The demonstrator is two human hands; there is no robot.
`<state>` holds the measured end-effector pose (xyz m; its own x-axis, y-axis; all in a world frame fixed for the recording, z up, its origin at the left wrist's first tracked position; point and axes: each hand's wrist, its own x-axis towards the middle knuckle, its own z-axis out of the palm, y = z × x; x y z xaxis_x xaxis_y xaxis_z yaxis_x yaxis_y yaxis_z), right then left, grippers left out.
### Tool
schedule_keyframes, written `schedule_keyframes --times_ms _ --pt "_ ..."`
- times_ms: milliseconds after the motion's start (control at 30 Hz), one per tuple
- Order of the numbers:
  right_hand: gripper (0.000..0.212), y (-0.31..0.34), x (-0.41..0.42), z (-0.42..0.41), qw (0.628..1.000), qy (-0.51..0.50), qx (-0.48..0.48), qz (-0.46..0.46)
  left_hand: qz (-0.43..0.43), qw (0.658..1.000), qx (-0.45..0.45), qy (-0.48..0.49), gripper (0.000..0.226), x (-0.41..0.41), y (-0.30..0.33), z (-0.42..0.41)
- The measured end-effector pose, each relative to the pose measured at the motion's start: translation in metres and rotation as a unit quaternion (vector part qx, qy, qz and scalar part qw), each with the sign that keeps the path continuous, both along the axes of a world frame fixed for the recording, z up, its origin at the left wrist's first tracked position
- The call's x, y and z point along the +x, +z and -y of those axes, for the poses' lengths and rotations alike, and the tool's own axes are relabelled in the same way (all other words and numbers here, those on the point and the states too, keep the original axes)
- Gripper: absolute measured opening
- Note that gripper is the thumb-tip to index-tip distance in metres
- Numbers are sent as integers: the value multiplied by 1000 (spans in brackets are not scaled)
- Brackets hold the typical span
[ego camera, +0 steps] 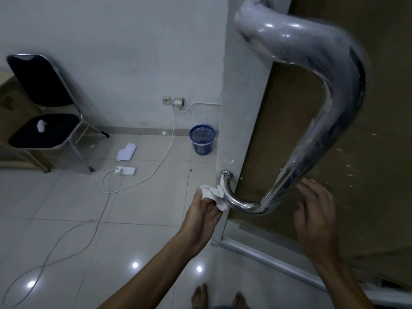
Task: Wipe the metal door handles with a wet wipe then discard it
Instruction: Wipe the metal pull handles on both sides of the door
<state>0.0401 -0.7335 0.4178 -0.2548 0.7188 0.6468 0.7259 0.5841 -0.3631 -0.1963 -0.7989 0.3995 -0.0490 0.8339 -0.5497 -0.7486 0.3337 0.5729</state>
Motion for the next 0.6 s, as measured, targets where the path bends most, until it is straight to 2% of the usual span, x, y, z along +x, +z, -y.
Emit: schedule_keyframes --times_ms 133,300,400,467,600 --pt "37 5 1 -8 1000 20 15 -18 -111 993 16 26 58 19 3 -4" --pt "36 13 8 -24 996 71 39 -37 8 991 -21 134 67 15 3 -26" --pt "36 20 17 -36 992 107 56 -29 48 976 -69 200 61 16 0 -32" --pt "36 23 25 -43 988 135 71 -18 50 968 -77 232 53 22 -1 -37" --pt "33 22 38 -54 979 184 86 -12 -13 969 -61 240 25 40 1 -36"
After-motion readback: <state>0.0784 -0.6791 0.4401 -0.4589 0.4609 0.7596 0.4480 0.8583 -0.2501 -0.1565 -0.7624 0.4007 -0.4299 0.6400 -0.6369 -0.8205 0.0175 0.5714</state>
